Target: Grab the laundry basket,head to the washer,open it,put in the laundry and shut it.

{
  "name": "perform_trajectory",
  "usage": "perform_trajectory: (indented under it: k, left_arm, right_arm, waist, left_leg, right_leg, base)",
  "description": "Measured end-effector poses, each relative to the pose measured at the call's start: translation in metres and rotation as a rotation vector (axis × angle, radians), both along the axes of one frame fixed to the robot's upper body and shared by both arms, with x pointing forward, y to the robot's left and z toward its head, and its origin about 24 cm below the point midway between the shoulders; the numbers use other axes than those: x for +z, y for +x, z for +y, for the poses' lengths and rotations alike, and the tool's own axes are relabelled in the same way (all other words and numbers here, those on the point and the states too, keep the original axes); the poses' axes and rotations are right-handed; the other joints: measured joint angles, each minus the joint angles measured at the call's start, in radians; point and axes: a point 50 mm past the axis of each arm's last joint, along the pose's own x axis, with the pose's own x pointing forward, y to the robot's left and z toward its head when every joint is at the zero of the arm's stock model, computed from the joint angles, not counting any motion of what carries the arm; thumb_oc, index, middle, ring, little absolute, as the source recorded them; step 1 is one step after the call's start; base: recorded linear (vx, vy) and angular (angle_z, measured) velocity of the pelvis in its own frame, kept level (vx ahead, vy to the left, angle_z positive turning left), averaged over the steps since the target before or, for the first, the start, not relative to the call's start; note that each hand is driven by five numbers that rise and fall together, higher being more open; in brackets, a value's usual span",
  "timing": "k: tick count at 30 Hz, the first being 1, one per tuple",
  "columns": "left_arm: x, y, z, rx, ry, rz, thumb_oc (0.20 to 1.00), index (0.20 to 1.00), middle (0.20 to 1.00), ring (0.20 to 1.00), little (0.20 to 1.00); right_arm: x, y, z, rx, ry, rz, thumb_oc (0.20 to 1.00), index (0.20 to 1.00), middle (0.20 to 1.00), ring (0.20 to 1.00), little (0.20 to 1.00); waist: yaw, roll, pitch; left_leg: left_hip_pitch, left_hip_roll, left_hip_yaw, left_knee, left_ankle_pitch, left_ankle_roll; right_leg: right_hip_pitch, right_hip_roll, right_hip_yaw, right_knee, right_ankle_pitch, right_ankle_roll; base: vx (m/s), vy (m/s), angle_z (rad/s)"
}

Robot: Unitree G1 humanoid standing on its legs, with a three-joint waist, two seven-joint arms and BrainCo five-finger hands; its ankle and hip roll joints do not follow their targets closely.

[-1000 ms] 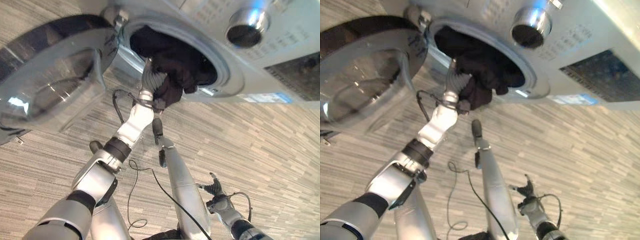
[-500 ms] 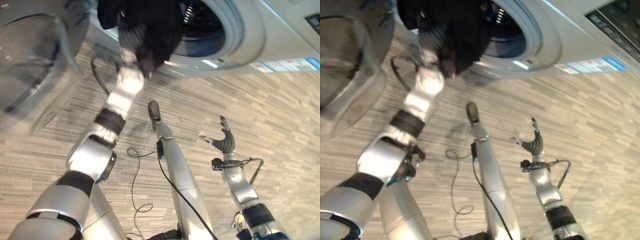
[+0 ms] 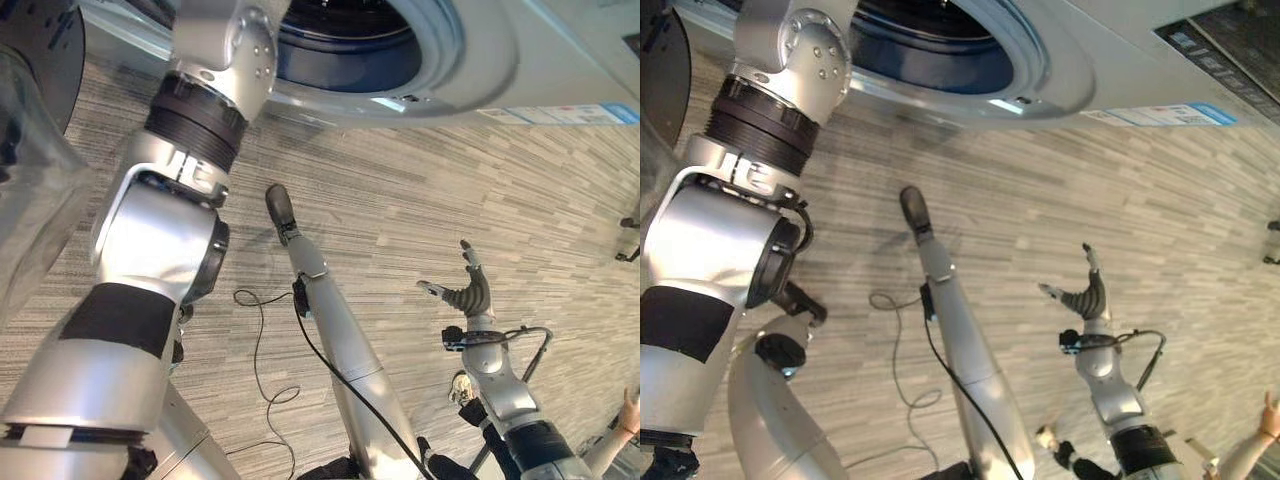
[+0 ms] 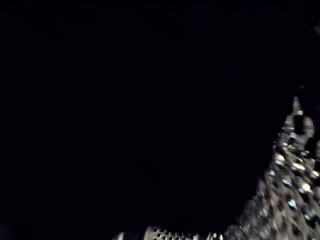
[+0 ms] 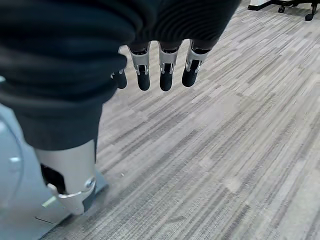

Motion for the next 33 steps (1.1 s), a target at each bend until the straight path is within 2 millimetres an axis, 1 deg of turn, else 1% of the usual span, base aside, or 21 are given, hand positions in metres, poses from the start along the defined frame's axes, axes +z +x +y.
perform_trajectory:
  k: [3, 4, 5, 6, 7, 8, 9, 12, 13, 18, 19, 21, 23, 25, 26, 27, 28, 30, 31, 32, 33]
  left_arm:
    - [0.003, 0.001, -0.003, -0.030, 0.056, 0.033, 1.000, 1.000, 1.000, 1.000, 1.000]
    - [-0.022, 0.018, 0.003, 0.366, 0.884, 0.040, 1.000, 1.000, 1.000, 1.000, 1.000]
    - [-0.053, 0.032, 0.005, 0.478, 1.216, 0.108, 1.000, 1.000, 1.000, 1.000, 1.000]
    - [-0.076, 0.041, 0.008, 0.516, 1.366, 0.184, 1.000, 1.000, 1.000, 1.000, 1.000]
    - [-0.084, 0.038, -0.006, 0.514, 1.490, 0.152, 1.000, 1.000, 1.000, 1.000, 1.000]
    - [-0.082, 0.035, -0.015, 0.512, 1.503, 0.116, 1.000, 1.000, 1.000, 1.000, 1.000]
    - [-0.074, 0.027, -0.032, 0.534, 1.541, 0.025, 1.000, 1.000, 1.000, 1.000, 1.000]
    - [-0.058, 0.008, -0.067, 0.561, 1.612, -0.152, 1.000, 1.000, 1.000, 1.000, 1.000]
    - [-0.057, 0.002, -0.073, 0.551, 1.628, -0.197, 1.000, 1.000, 1.000, 1.000, 1.000]
    - [-0.064, 0.003, -0.068, 0.563, 1.665, -0.207, 1.000, 1.000, 1.000, 1.000, 1.000]
    - [-0.077, 0.001, -0.062, 0.473, 1.583, -0.191, 1.000, 1.000, 1.000, 1.000, 1.000]
    - [-0.092, 0.003, -0.065, 0.428, 1.584, -0.172, 1.000, 1.000, 1.000, 1.000, 1.000]
    - [-0.117, 0.008, -0.056, 0.343, 1.517, -0.099, 1.000, 1.000, 1.000, 1.000, 1.000]
    - [-0.159, 0.008, -0.053, 0.236, 1.509, -0.035, 1.000, 1.000, 1.000, 1.000, 1.000]
    - [-0.177, 0.006, -0.052, 0.176, 1.451, 0.004, 1.000, 1.000, 1.000, 1.000, 1.000]
    - [-0.195, 0.006, -0.053, 0.133, 1.430, 0.045, 1.000, 1.000, 1.000, 1.000, 1.000]
    - [-0.221, 0.004, -0.053, 0.076, 1.409, 0.109, 1.000, 1.000, 1.000, 1.000, 1.000]
    - [-0.259, 0.000, -0.045, 0.009, 1.310, 0.219, 1.000, 1.000, 1.000, 1.000, 1.000]
    - [-0.271, -0.003, -0.046, -0.009, 1.325, 0.240, 1.000, 1.000, 1.000, 1.000, 1.000]
    - [-0.288, -0.005, -0.032, -0.017, 1.287, 0.295, 1.000, 1.000, 1.000, 1.000, 1.000]
    - [-0.298, -0.009, -0.025, -0.024, 1.221, 0.334, 1.000, 1.000, 1.000, 1.000, 1.000]
  right_arm:
    - [-0.002, -0.001, -0.001, -0.002, 0.000, 0.010, 1.000, 1.000, 1.000, 1.000, 1.000]
    - [-0.006, -0.008, -0.029, -0.071, -0.009, 0.050, 1.000, 1.000, 1.000, 1.000, 1.000]
    - [-0.012, -0.015, -0.046, -0.130, -0.015, 0.092, 1.000, 1.000, 1.000, 1.000, 1.000]
    - [-0.021, -0.025, -0.059, -0.179, -0.018, 0.140, 1.000, 1.000, 1.000, 1.000, 1.000]
    - [-0.027, -0.027, -0.063, -0.184, -0.012, 0.178, 1.000, 1.000, 1.000, 1.000, 1.000]
    - [-0.026, -0.025, -0.058, -0.162, -0.011, 0.173, 1.000, 1.000, 1.000, 1.000, 1.000]
    - [-0.021, -0.020, -0.050, -0.121, -0.008, 0.147, 1.000, 1.000, 1.000, 1.000, 1.000]
    - [-0.020, -0.012, -0.040, -0.079, 0.002, 0.139, 1.000, 1.000, 1.000, 1.000, 1.000]
    - [-0.022, -0.011, -0.041, -0.085, 0.012, 0.153, 1.000, 1.000, 1.000, 1.000, 1.000]
    - [-0.035, -0.014, -0.045, -0.118, 0.034, 0.209, 1.000, 1.000, 1.000, 1.000, 1.000]
    - [-0.040, -0.008, -0.039, -0.110, 0.043, 0.231, 1.000, 1.000, 1.000, 1.000, 1.000]
    - [-0.047, -0.010, -0.034, -0.104, 0.054, 0.254, 1.000, 1.000, 1.000, 1.000, 1.000]
    - [-0.051, -0.008, -0.031, -0.092, 0.047, 0.277, 1.000, 1.000, 1.000, 1.000, 1.000]
    - [-0.060, -0.013, -0.032, -0.098, 0.046, 0.324, 1.000, 1.000, 1.000, 1.000, 1.000]
    - [-0.074, -0.015, -0.034, -0.096, 0.030, 0.390, 1.000, 1.000, 1.000, 1.000, 1.000]
    - [-0.084, -0.021, -0.037, -0.110, 0.022, 0.449, 1.000, 1.000, 1.000, 1.000, 1.000]
    - [-0.097, -0.032, -0.042, -0.133, 0.016, 0.513, 1.000, 1.000, 1.000, 1.000, 1.000]
    - [-0.107, -0.042, -0.045, -0.145, 0.010, 0.571, 1.000, 1.000, 1.000, 1.000, 1.000]
    - [-0.110, -0.048, -0.046, -0.148, 0.011, 0.587, 1.000, 1.000, 1.000, 1.000, 1.000]
    - [-0.112, -0.047, -0.043, -0.133, 0.017, 0.602, 1.000, 1.000, 1.000, 1.000, 1.000]
    - [-0.115, -0.047, -0.042, -0.136, 0.025, 0.619, 1.000, 1.000, 1.000, 1.000, 1.000]
  waist:
    - [0.016, 0.002, -0.001]
    - [0.088, 0.054, 0.024]
    - [0.105, 0.095, 0.013]
    - [0.119, 0.141, -0.033]
    - [0.123, 0.169, -0.070]
    - [0.124, 0.170, -0.070]
    - [0.127, 0.170, -0.070]
    - [0.112, 0.170, -0.070]
    - [0.111, 0.169, -0.070]
    - [0.111, 0.167, -0.069]
    - [0.096, 0.147, -0.057]
    - [0.090, 0.141, -0.055]
    - [0.084, 0.137, -0.054]
    - [0.091, 0.133, -0.056]
    - [0.089, 0.129, -0.057]
    - [0.090, 0.128, -0.058]
    - [0.096, 0.124, -0.062]
    - [0.092, 0.118, -0.063]
    - [0.091, 0.116, -0.067]
    - [0.106, 0.108, -0.067]
    - [0.099, 0.084, -0.050]
  left_leg:
    - [-0.002, 0.000, 0.000, 0.002, 0.000, 0.000]
    - [0.045, 0.005, -0.006, -0.004, 0.003, -0.006]
    - [0.059, -0.007, -0.025, -0.017, 0.003, -0.008]
    - [0.045, -0.020, -0.032, -0.041, 0.009, -0.009]
    - [0.035, -0.015, -0.010, -0.072, 0.015, -0.011]
    - [0.036, -0.003, 0.001, -0.066, 0.018, -0.013]
    - [0.037, 0.018, 0.011, -0.065, 0.037, -0.027]
    - [0.019, 0.011, 0.018, -0.048, 0.041, -0.022]
    - [0.019, 0.007, 0.019, -0.044, 0.038, -0.017]
    - [0.026, 0.003, 0.009, -0.038, 0.037, -0.016]
    - [0.067, 0.000, 0.017, -0.050, 0.041, -0.021]
    - [0.103, -0.010, 0.012, -0.070, 0.050, -0.021]
    - [0.161, -0.027, 0.012, -0.093, 0.057, -0.022]
    - [0.228, -0.037, 0.013, -0.117, 0.060, -0.022]
    - [0.270, -0.042, 0.010, -0.131, 0.062, -0.025]
    - [0.303, -0.052, 0.012, -0.149, 0.068, -0.027]
    - [0.352, -0.067, 0.020, -0.176, 0.075, -0.026]
    - [0.430, -0.076, 0.033, -0.214, 0.082, -0.029]
    - [0.448, -0.082, 0.032, -0.227, 0.086, -0.028]
    - [0.490, -0.102, 0.031, -0.255, 0.093, -0.035]
    - [0.551, -0.110, 0.038, -0.284, 0.101, -0.040]
  right_leg:
    - [0.000, -0.002, -0.002, 0.000, 0.000, 0.000]
    - [0.046, -0.007, -0.020, 0.017, -0.009, -0.013]
    - [0.065, -0.011, -0.039, 0.018, -0.018, -0.021]
    - [0.053, -0.021, -0.046, 0.023, -0.031, -0.022]
    - [0.037, -0.046, -0.066, 0.027, -0.045, -0.029]
    - [0.034, -0.050, -0.074, 0.031, -0.045, -0.033]
    - [0.021, -0.053, -0.082, 0.049, -0.049, -0.039]
    - [0.010, -0.067, -0.081, 0.054, -0.045, -0.031]
    - [0.011, -0.071, -0.080, 0.055, -0.046, -0.028]
    - [0.022, -0.077, -0.091, 0.070, -0.047, -0.026]
    - [0.047, -0.080, -0.091, 0.078, -0.047, -0.026]
    - [0.077, -0.089, -0.096, 0.085, -0.052, -0.031]
    - [0.129, -0.102, -0.101, 0.081, -0.062, -0.031]
    - [0.198, -0.107, -0.100, 0.067, -0.077, -0.031]
    - [0.240, -0.110, -0.107, 0.056, -0.078, -0.030]
    - [0.270, -0.115, -0.107, 0.047, -0.080, -0.028]
    - [0.311, -0.125, -0.107, 0.026, -0.085, -0.025]
    - [0.382, -0.127, -0.104, -0.006, -0.081, -0.021]
    - [0.396, -0.130, -0.103, -0.012, -0.085, -0.022]
    - [0.436, -0.138, -0.114, -0.021, -0.077, -0.017]
    - [0.478, -0.140, -0.105, -0.034, -0.071, -0.016]
  base:
    - [0.01, -0.046, 0.01]
    - [0.01, -0.098, 0.09]
    - [-0.01, -0.038, 0.30]
    - [-0.01, -0.016, 0.67]
    - [-0.02, 0.011, 0.66]
    - [-0.02, 0.022, 0.49]
    - [-0.02, 0.019, 0.14]
    - [-0.01, 0.005, 0.05]
    - [0.00, 0.000, 0.00]
    - [-0.01, 0.042, 0.02]
    - [-0.03, 0.057, 0.05]
    - [-0.02, 0.055, 0.17]
    - [-0.01, 0.035, 0.20]
    - [-0.02, 0.068, 0.13]
    - [-0.04, 0.101, 0.14]
    - [-0.03, 0.079, 0.18]
    - [-0.01, 0.049, 0.11]
    - [0.01, 0.060, 0.03]
    - [0.04, 0.125, 0.05]
    - [0.07, 0.117, 0.00]
    - [0.08, 0.087, 0.04]
